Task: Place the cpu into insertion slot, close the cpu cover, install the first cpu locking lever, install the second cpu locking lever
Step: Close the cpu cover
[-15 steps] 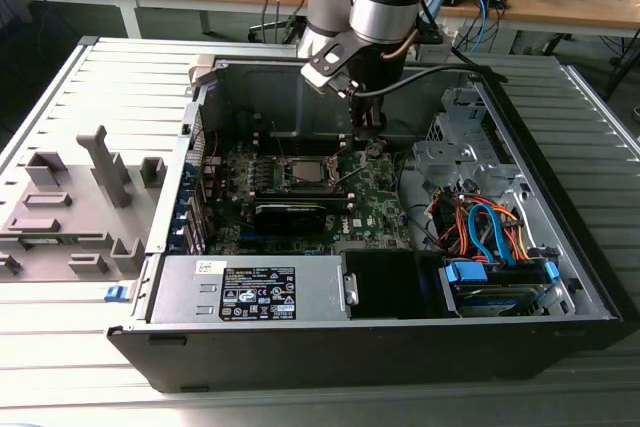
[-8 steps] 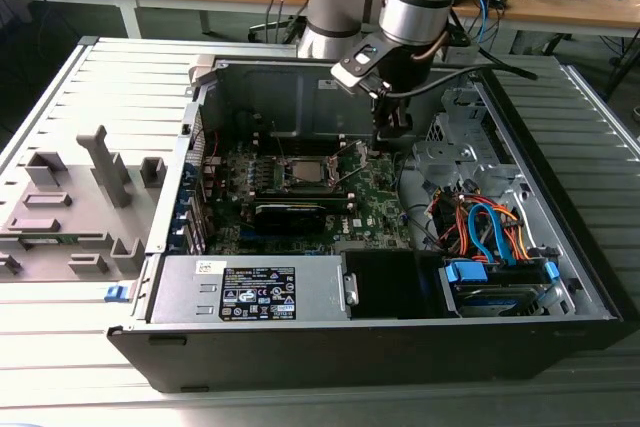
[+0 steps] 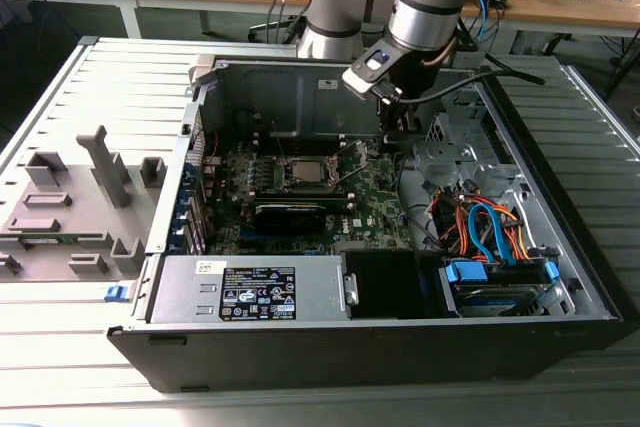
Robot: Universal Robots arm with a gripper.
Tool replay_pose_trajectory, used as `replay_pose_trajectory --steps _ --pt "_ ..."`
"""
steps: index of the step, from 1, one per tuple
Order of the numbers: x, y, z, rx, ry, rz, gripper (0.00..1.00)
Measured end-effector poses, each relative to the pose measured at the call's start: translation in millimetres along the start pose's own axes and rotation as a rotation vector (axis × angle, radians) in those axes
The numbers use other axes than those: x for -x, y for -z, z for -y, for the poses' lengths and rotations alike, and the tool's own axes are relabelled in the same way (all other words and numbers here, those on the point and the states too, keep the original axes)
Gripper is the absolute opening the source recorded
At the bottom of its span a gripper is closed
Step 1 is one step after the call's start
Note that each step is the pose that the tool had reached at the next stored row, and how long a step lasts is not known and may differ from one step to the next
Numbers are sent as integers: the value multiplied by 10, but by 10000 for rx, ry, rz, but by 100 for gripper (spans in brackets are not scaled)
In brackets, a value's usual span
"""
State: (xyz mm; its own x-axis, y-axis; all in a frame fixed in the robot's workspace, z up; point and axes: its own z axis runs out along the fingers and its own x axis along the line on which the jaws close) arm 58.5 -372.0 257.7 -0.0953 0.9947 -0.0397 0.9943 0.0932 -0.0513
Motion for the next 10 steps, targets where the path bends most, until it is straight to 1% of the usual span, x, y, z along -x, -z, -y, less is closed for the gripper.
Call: replay_pose_trajectory --steps 2,3,4,5,6,7,8,9,10 --pt "-2 -35 -2 0 3 0 11" --pt "-5 -69 -4 0 4 -1 11" --pt "-7 -91 -1 1 3 -5 11" --pt "-7 -98 5 2 5 -29 11" --pt "-8 -100 9 6 8 -72 11" --pt "-10 -104 19 13 12 -132 11" --pt "-11 -106 31 16 13 -169 11" --pt "-13 -109 46 19 15 -185 11" --pt "-16 -114 86 18 16 -195 11"
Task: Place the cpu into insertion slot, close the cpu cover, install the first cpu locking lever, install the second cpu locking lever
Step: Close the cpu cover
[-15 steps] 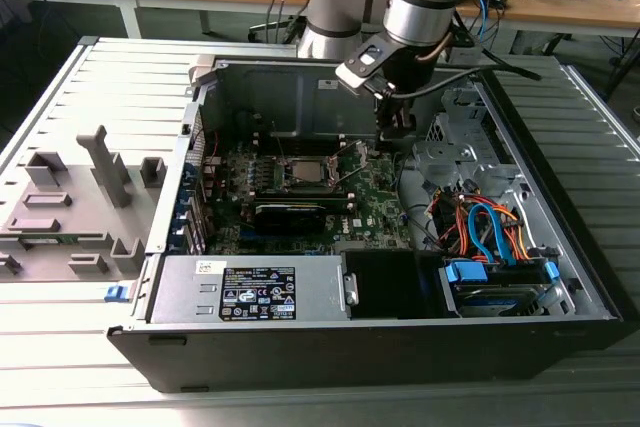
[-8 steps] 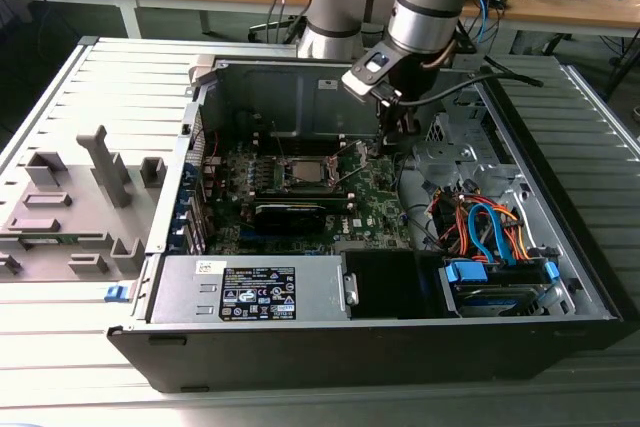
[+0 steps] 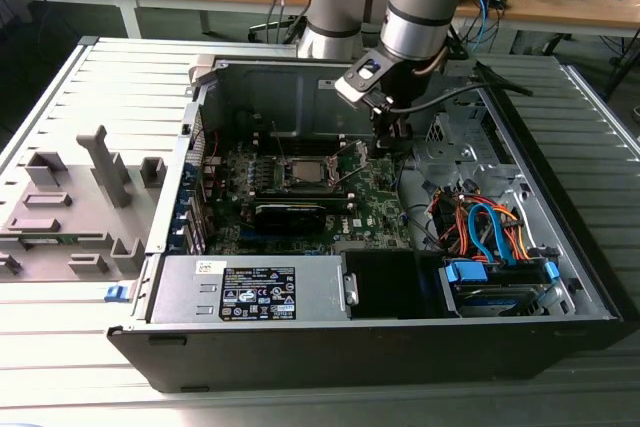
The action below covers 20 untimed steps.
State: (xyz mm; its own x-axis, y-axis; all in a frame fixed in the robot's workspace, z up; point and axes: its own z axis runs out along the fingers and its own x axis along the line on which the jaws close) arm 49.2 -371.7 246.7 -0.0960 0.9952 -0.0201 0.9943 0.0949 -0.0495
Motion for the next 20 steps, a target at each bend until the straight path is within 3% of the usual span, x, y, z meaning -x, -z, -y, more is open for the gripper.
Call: replay_pose_trajectory --steps 11,20 --pt "-16 -12 227 10 0 -11 11" --pt "-26 -17 335 11 0 -18 11"
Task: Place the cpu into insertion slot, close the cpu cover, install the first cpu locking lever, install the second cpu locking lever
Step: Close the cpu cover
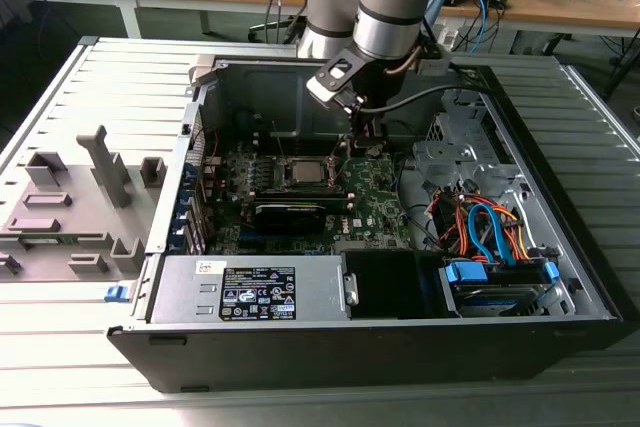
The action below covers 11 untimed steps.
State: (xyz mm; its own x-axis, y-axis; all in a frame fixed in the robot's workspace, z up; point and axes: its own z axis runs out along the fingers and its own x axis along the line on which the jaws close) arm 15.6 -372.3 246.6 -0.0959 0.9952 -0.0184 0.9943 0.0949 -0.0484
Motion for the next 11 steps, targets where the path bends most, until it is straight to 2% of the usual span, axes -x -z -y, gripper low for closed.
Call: replay_pose_trajectory --steps 11 --pt "-18 -9 193 -1 -1 1 11"
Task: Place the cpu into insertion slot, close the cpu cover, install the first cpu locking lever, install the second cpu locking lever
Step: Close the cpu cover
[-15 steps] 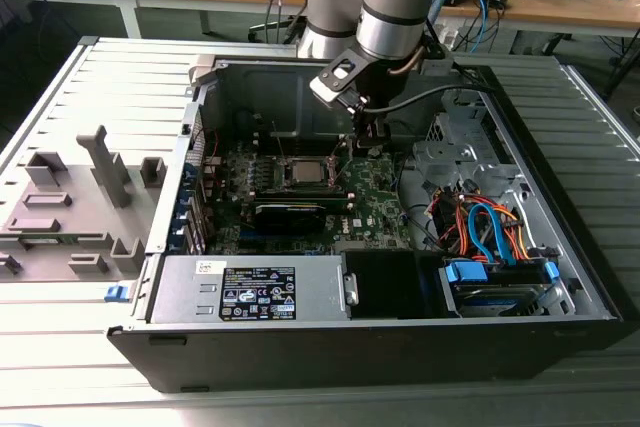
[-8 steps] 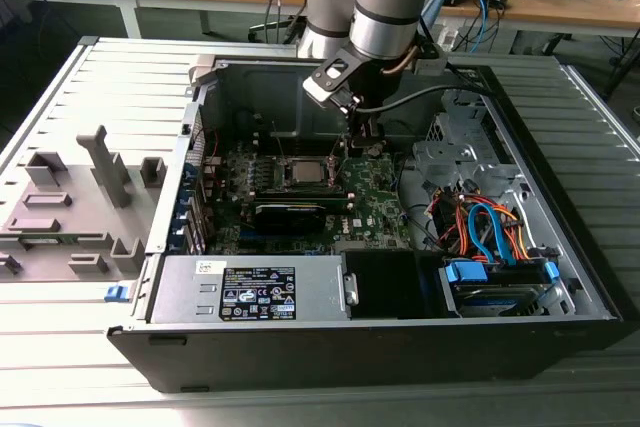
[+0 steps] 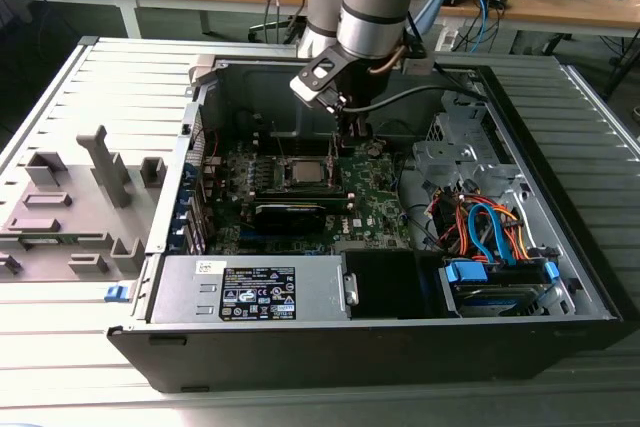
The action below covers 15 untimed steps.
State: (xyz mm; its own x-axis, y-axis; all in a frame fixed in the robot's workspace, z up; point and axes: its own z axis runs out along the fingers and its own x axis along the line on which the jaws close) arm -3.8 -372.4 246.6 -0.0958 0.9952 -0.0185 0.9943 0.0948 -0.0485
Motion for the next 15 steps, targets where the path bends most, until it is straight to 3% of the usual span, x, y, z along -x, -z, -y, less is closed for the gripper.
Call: replay_pose_trajectory --steps 12,15 --pt "-10 -14 101 2 0 -4 11" --pt "-17 -49 178 0 0 -1 11"
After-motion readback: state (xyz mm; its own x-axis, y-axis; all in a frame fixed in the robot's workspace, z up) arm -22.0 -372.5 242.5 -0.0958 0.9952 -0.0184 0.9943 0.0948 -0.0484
